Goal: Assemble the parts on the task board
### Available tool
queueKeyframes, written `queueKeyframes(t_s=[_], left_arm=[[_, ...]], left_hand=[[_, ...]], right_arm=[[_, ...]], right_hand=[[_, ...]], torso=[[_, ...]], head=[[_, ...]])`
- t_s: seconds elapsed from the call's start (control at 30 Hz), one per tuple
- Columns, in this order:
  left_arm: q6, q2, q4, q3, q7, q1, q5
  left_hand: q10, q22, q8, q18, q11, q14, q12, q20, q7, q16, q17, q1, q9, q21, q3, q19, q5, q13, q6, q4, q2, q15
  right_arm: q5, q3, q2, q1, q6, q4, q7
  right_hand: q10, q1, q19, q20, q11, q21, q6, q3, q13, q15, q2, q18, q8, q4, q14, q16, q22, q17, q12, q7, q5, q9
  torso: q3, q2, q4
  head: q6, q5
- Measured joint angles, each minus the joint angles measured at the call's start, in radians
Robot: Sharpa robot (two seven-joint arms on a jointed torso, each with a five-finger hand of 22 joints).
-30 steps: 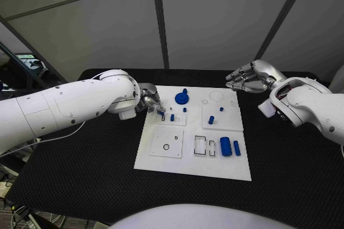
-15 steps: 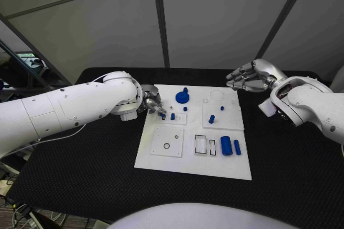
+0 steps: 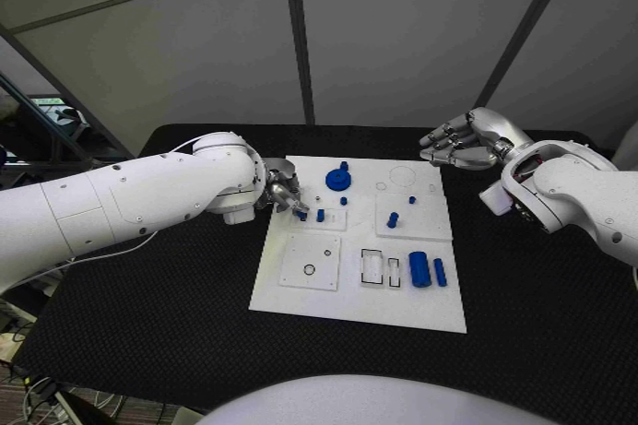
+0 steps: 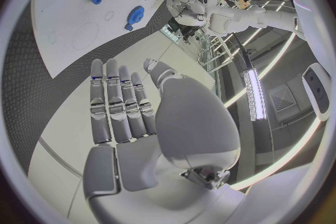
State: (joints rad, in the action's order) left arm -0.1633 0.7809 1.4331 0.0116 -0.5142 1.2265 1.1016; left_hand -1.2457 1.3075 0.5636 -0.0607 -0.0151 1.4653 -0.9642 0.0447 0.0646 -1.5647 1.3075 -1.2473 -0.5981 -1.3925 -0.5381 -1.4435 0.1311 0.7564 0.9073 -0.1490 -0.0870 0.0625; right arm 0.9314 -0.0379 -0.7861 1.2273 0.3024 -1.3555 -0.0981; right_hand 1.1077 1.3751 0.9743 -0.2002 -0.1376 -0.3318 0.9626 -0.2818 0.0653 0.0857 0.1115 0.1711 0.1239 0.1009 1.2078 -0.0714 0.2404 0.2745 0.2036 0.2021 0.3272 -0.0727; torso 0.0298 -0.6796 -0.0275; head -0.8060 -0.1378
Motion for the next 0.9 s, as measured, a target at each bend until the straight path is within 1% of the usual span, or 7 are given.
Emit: queueKeyframes(t_s=[0.27,0.57,0.6,0.63,0.9], left_arm=[[-0.018,-0.002,0.001,0.001,0.0,0.0,0.005],[-0.029,-0.006,-0.005,0.001,-0.001,0.001,0.008],[-0.03,-0.006,-0.006,0.002,-0.001,0.001,0.008],[-0.031,-0.008,-0.008,0.002,-0.001,0.001,0.009],[-0.042,-0.018,-0.019,0.003,-0.003,0.003,0.011]], left_hand=[[0.0,0.0,-0.001,0.0,0.0,0.0,0.0,0.0,-0.001,0.0,0.0,0.005,-0.013,0.0,-0.002,0.0,0.0,-0.002,0.001,0.002,-0.005,0.0],[-0.004,0.0,-0.002,0.0,-0.001,0.0,0.0,0.0,-0.002,0.0,0.0,0.005,-0.014,0.0,-0.006,0.0,0.0,-0.002,0.002,0.006,-0.005,0.0],[-0.004,0.0,-0.002,0.0,-0.001,0.0,0.0,0.0,-0.002,0.0,0.0,0.006,-0.017,0.0,-0.006,0.0,0.0,-0.001,0.002,0.006,-0.005,0.0],[-0.004,0.0,0.0,0.0,-0.001,0.0,0.0,0.0,-0.002,0.0,0.0,0.008,-0.036,0.0,-0.006,0.0,0.0,-0.001,0.002,0.006,-0.008,0.0],[-0.004,0.0,0.002,0.0,-0.001,0.0,0.0,0.0,-0.002,0.0,0.0,0.011,-0.06,0.0,-0.01,0.0,0.0,-0.001,0.002,0.005,-0.01,0.0]], right_arm=[[0.0,0.0,0.0,0.0,0.0,0.0,0.0],[0.001,0.0,0.0,0.0,0.0,0.0,0.0],[0.001,0.0,0.0,0.0,0.0,0.0,0.0],[0.001,0.0,0.0,0.0,0.0,0.0,0.0],[0.001,0.0,-0.001,0.0,0.0,-0.002,0.0]], right_hand=[[0.0,0.0,0.0,0.0,0.0,0.0,0.0,0.0,0.0,0.0,0.0,0.0,0.0,0.0,0.0,0.0,0.0,0.0,0.0,0.0,0.0,0.0],[0.0,0.0,0.0,0.0,0.0,0.0,0.0,0.0,0.0,0.0,0.0,0.0,0.0,0.0,0.0,0.0,-0.002,0.0,0.0,0.0,0.0,0.0],[0.0,0.0,0.0,0.0,0.0,0.0,0.0,0.0,0.0,0.0,0.0,0.0,0.0,0.0,0.0,0.0,-0.002,0.0,0.0,0.0,0.0,0.0],[0.0,0.0,0.0,0.0,0.0,0.0,0.0,0.0,0.0,0.0,0.0,0.0,0.0,0.0,0.0,0.0,-0.002,0.0,0.0,0.0,0.0,0.0],[0.0,0.0,0.0,0.0,0.0,0.0,0.0,0.0,0.0,0.0,0.0,0.0,0.0,0.0,0.0,0.0,-0.002,-0.001,0.0,0.0,0.0,0.0]], torso=[[-0.0003,0.0,0.0],[-0.0002,0.0,0.0],[-0.0001,0.0,0.0001],[0.0001,0.0,0.0],[0.0004,0.0,-0.0001]], head=[[0.0,0.002],[-0.003,0.002],[-0.003,0.002],[-0.004,0.001],[-0.007,0.001]])
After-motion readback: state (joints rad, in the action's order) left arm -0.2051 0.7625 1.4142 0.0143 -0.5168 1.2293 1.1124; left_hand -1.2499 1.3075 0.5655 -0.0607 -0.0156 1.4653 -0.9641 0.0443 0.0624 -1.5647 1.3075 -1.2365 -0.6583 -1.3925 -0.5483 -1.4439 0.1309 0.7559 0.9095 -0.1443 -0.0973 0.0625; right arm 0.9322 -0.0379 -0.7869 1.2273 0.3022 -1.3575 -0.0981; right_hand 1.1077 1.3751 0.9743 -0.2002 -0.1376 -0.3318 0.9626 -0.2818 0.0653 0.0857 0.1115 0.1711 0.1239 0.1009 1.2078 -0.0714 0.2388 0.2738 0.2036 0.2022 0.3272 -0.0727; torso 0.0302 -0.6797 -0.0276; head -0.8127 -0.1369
